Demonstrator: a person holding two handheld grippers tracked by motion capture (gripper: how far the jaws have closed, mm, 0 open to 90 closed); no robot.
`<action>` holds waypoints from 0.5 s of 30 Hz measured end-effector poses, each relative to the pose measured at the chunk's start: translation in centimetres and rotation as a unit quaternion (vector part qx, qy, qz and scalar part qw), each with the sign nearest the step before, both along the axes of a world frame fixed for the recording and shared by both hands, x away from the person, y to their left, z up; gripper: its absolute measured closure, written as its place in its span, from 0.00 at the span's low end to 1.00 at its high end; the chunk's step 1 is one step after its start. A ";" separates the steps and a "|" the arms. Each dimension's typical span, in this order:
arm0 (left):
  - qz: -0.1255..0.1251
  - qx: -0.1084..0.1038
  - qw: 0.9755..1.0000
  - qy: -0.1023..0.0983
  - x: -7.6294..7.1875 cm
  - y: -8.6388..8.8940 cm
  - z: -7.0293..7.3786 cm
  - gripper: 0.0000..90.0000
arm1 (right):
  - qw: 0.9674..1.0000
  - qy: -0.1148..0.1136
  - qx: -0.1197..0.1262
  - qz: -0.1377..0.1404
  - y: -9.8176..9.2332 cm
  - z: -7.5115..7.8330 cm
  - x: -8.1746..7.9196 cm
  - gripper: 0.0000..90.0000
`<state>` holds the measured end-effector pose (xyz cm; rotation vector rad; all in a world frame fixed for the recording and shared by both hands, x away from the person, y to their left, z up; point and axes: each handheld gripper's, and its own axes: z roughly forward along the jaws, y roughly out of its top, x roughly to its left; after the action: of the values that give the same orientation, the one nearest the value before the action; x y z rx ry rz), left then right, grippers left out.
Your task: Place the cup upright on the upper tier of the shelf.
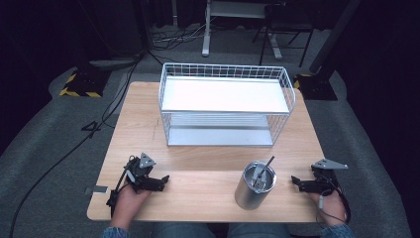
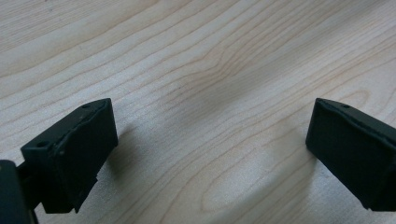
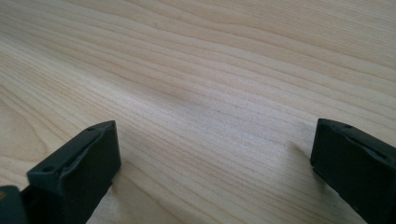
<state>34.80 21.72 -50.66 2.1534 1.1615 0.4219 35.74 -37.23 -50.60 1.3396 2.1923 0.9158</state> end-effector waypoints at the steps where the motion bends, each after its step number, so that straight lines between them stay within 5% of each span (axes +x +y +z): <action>1: 0.000 0.000 1.000 0.000 0.0 0.0 0.0 0.03 | 1.000 0.000 0.000 0.000 0.0 0.0 0.0 0.02; 10: 0.001 0.002 1.000 0.002 0.2 -0.1 0.0 0.03 | 1.000 0.002 0.001 -0.007 0.0 0.2 -0.1 0.07; 15: 0.001 0.002 1.000 0.002 0.2 0.0 0.0 0.03 | 1.000 -0.014 0.013 0.004 0.1 1.6 -0.8 0.08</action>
<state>34.97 21.67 -50.62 2.1573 1.1669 0.4223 34.95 -37.12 -48.96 1.3238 2.1729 0.9624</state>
